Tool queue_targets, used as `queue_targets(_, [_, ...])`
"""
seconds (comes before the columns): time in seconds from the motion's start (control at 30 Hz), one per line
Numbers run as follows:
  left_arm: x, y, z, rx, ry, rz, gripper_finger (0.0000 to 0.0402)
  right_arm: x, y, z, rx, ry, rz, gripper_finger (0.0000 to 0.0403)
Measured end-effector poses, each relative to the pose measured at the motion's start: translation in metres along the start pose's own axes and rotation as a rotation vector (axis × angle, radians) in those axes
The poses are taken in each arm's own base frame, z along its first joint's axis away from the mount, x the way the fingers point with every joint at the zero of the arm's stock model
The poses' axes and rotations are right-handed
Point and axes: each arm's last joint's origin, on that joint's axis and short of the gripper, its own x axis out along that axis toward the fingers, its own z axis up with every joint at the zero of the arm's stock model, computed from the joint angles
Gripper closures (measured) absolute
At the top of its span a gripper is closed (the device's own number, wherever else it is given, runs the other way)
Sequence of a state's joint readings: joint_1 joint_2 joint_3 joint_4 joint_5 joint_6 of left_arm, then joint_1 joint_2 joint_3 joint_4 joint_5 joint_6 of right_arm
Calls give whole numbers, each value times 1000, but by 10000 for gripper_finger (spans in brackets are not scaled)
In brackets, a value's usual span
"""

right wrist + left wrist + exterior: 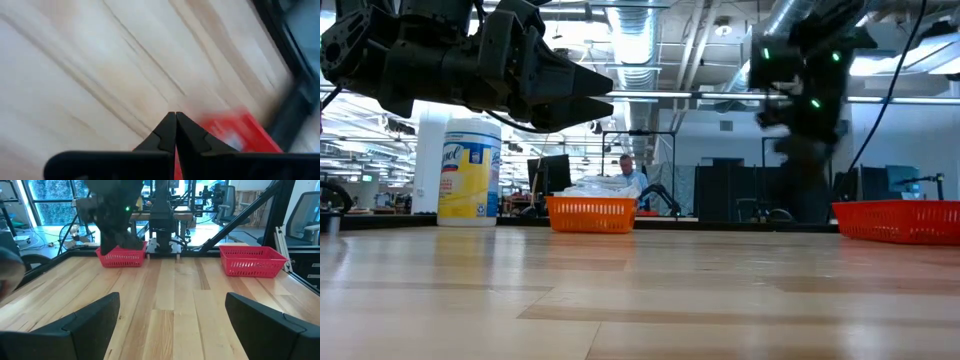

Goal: Pick & Place Travel size toiletries
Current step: Adjust the baskets

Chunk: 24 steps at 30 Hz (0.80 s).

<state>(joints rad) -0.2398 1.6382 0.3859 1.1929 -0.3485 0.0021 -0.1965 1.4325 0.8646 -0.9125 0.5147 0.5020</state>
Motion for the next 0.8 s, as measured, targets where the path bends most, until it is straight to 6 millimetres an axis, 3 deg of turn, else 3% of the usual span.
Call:
queue_targets(0.2, [0, 0, 0, 0, 0, 0, 46, -26, 27, 33, -42, -295, 459, 403])
queue_targets(0.3, [0, 0, 0, 0, 0, -1, 46, -36, 35, 50, -66, -378, 596, 403])
queue_targets(0.47, [0, 0, -1, -2, 12, 0, 46, -34, 46, 82, -125, -346, 579, 403])
queue_targets(0.63, [0, 1, -5, -8, 53, 50, 52, -19, 66, 117, -238, -280, 543, 403])
queue_targets(0.8, [-2, 4, -8, 15, 108, 103, 115, -9, 86, 147, -332, -265, 521, 403])
